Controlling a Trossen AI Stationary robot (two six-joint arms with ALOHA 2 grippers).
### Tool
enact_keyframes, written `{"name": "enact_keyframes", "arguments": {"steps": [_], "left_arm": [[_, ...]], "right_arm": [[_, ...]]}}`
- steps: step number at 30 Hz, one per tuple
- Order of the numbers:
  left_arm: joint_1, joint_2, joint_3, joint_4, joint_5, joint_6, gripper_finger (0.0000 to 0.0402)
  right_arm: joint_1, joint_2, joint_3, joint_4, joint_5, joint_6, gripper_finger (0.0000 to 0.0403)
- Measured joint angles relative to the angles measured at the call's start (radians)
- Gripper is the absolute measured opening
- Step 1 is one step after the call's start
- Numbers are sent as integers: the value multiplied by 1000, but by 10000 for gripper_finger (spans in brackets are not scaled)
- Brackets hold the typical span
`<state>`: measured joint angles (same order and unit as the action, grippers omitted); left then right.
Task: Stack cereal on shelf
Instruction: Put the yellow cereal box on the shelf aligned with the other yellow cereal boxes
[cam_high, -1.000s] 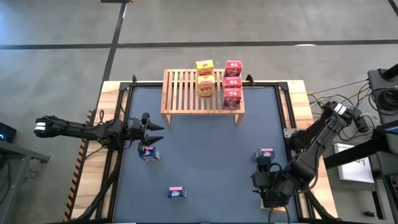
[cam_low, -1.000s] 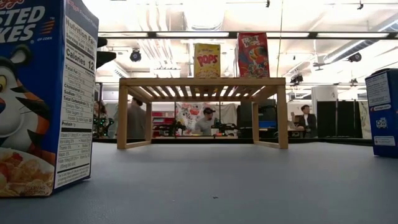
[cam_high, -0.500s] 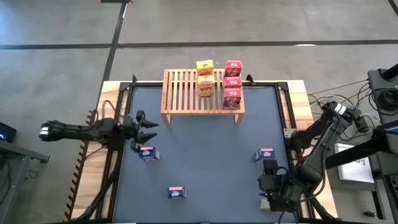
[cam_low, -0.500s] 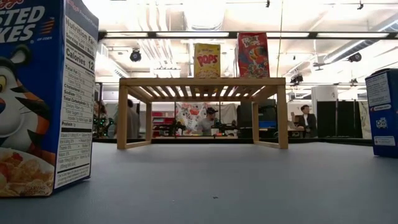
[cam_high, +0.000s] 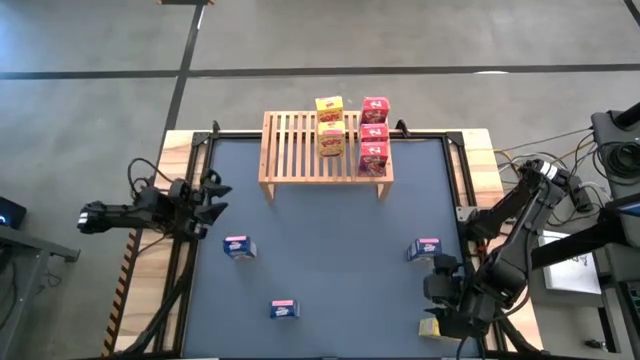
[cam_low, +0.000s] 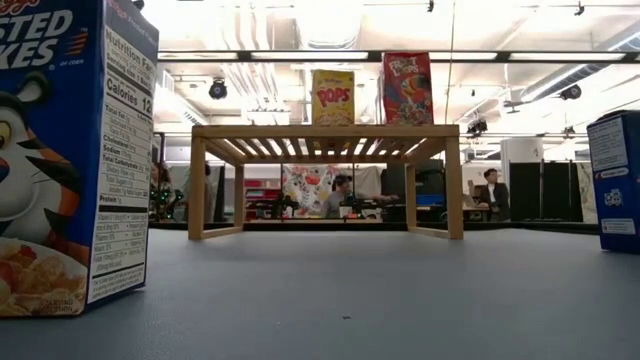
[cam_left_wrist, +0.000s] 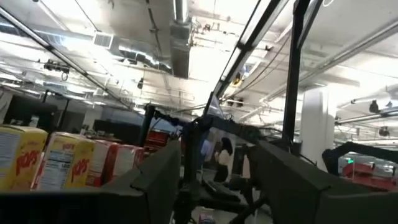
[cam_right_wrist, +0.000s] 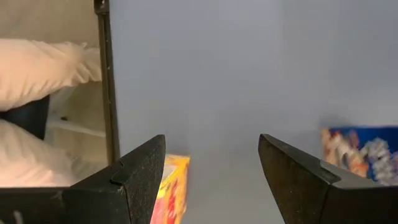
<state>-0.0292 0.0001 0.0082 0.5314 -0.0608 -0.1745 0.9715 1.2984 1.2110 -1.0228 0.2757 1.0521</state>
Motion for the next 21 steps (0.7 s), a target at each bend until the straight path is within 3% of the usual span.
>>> {"name": "enact_keyframes", "arguments": {"steps": [10, 12, 17, 21], "left_arm": [[0, 10, 0, -27, -8, 0, 193], [0, 18, 0, -40, -132, 10, 193], [1, 52, 0, -104, -584, 112, 193], [1, 74, 0, -110, -843, 140, 193]], "right_arm": [[70, 0, 0, 3, -76, 162, 247], [86, 0, 0, 2, -98, 197, 247], [127, 0, 0, 5, -127, 301, 247], [150, 3, 0, 7, -124, 336, 247]]}}
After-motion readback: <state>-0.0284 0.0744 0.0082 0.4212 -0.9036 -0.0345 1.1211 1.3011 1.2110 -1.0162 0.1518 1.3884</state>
